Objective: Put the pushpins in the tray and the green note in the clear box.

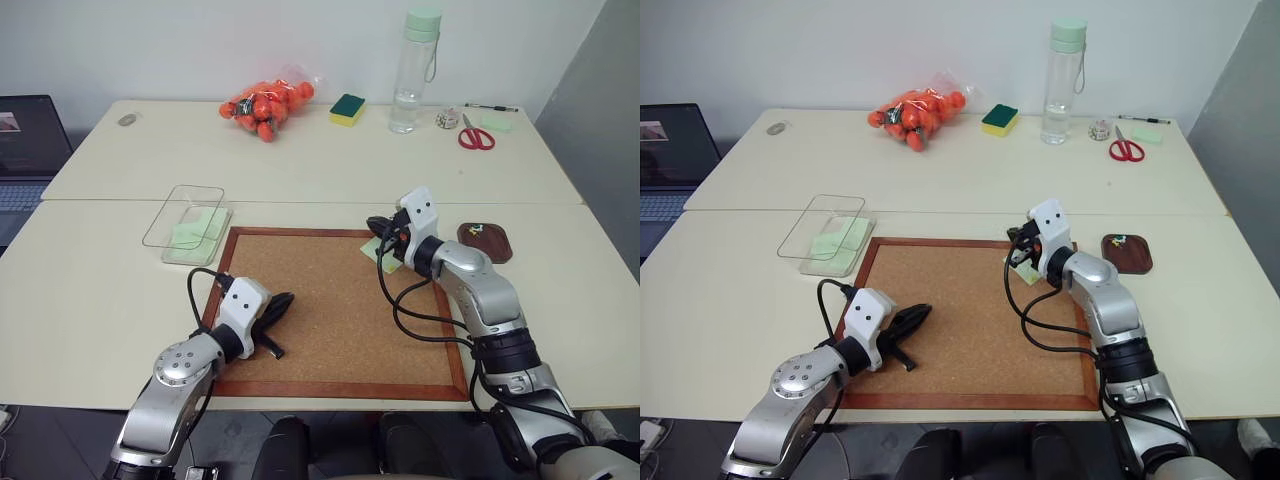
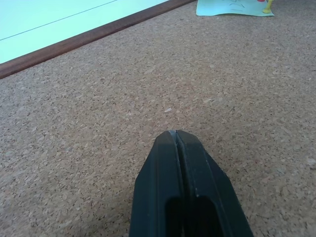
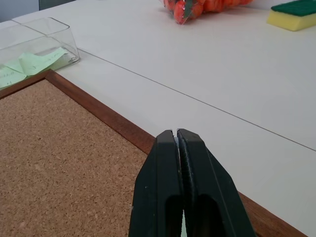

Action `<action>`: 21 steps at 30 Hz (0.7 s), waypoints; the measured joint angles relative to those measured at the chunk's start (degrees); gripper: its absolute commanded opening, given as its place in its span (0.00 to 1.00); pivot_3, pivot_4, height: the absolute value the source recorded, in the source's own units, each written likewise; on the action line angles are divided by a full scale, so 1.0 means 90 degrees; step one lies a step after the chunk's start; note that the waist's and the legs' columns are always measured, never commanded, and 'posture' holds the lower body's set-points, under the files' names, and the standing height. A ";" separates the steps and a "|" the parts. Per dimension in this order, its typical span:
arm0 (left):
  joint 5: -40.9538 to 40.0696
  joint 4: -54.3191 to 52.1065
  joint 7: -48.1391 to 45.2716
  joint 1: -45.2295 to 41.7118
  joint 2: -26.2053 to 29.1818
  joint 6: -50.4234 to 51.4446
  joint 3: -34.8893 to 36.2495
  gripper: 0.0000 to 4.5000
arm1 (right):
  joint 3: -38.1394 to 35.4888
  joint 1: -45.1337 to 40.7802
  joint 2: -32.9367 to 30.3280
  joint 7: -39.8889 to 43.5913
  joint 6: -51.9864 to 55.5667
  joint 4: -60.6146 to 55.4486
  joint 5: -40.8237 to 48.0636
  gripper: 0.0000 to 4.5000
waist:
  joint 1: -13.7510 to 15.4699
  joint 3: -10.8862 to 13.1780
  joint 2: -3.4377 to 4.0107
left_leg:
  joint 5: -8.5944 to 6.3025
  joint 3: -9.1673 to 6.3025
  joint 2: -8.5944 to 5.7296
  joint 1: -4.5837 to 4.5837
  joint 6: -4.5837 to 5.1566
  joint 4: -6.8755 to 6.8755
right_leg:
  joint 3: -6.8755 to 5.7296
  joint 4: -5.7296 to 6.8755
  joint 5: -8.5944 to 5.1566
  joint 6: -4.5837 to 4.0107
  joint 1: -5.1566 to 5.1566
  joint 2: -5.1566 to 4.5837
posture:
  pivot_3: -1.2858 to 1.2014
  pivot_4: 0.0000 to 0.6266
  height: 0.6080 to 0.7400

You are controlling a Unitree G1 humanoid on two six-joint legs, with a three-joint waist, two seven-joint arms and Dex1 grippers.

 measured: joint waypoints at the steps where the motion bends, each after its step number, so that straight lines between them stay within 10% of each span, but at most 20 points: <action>1: -0.0002 -0.0002 -0.0005 -0.0001 0.0002 0.0003 0.0000 0.00 | -0.0041 0.0015 -0.0018 -0.0021 0.0027 -0.0068 0.0007 0.00 | 0.0000 0.0000 0.0000 | 0.0000 0.0000 0.0000 0.0000 0.0000 0.0000 | 0.0001 0.0000 0.0000 0.0000 0.0000 0.0000 | 0.52 0.24 1.00; 21: -0.0066 0.0072 -0.0467 0.0002 0.0351 -0.0064 0.0108 0.00 | -0.1592 0.1245 -0.2242 -0.0299 0.0129 -0.0216 -0.0285 0.00 | -0.0010 0.0001 0.0006 | 0.0001 0.0010 -0.0005 0.0003 0.0002 -0.0001 | 0.0006 -0.0004 -0.0001 0.0001 0.0003 0.0004 | 0.52 0.24 1.00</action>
